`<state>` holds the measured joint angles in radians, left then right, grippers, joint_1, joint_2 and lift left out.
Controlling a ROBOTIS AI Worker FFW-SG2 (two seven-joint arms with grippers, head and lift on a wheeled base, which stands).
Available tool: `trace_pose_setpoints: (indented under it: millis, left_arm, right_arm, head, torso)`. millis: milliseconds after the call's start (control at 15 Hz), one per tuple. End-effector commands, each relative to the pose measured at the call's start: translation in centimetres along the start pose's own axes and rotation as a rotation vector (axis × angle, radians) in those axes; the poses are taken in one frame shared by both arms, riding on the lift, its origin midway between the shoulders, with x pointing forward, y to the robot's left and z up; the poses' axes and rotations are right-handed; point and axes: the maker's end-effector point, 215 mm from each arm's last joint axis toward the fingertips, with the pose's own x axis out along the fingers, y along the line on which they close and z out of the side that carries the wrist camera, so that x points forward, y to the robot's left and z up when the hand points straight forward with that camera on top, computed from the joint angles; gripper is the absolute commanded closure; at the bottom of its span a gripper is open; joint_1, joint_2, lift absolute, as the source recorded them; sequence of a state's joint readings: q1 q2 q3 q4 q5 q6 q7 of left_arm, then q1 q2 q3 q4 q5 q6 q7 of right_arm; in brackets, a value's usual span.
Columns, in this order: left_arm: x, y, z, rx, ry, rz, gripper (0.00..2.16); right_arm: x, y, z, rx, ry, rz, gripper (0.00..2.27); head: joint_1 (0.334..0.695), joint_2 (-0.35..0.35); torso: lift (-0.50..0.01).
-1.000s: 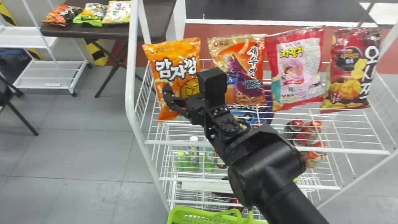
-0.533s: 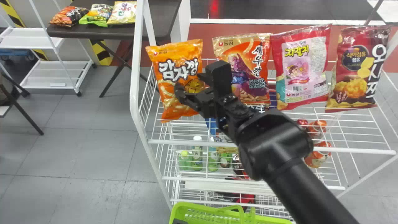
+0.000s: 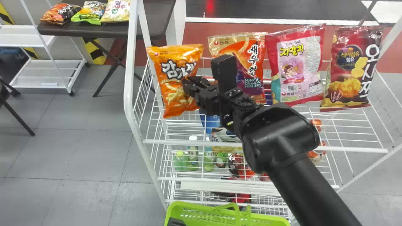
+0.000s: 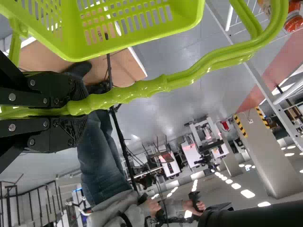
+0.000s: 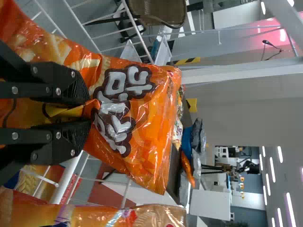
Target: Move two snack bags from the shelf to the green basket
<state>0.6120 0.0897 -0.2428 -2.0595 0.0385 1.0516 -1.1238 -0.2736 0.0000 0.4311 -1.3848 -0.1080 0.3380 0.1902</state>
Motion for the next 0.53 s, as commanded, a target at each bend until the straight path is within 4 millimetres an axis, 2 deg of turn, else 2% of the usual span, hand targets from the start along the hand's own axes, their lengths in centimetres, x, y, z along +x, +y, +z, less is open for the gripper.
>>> trace_pose_setpoints:
  millis: [0, 133, 333, 467]
  left_arm:
    - [-0.3, 0.1, 0.2, 0.002, -0.004, 0.005, 2.06]
    - [-0.5, 0.2, 0.4, 0.005, -0.009, 0.010, 2.06]
    - [-1.7, 0.2, 1.4, 0.002, -0.036, 0.017, 2.06]
    - [-3.2, 0.4, 2.4, 0.002, -0.065, 0.032, 2.06]
  right_arm:
    - [-0.4, 0.7, 1.5, 0.008, -0.039, 0.010, 2.01]
    - [-1.1, 1.7, 3.4, 0.039, -0.083, 0.029, 2.01]
    - [-4.0, 3.2, 6.5, 0.145, -0.132, 0.072, 2.02]
    - [-7.0, 2.9, 6.2, 0.198, -0.107, 0.092, 2.02]
  head:
    - [0.695, 0.003]
    - [0.695, 0.015]
    - [0.695, 0.031]
    - [0.695, 0.046]
  torso:
    - [-0.017]
    - [-0.017]
    - [-0.017]
    - [-0.017]
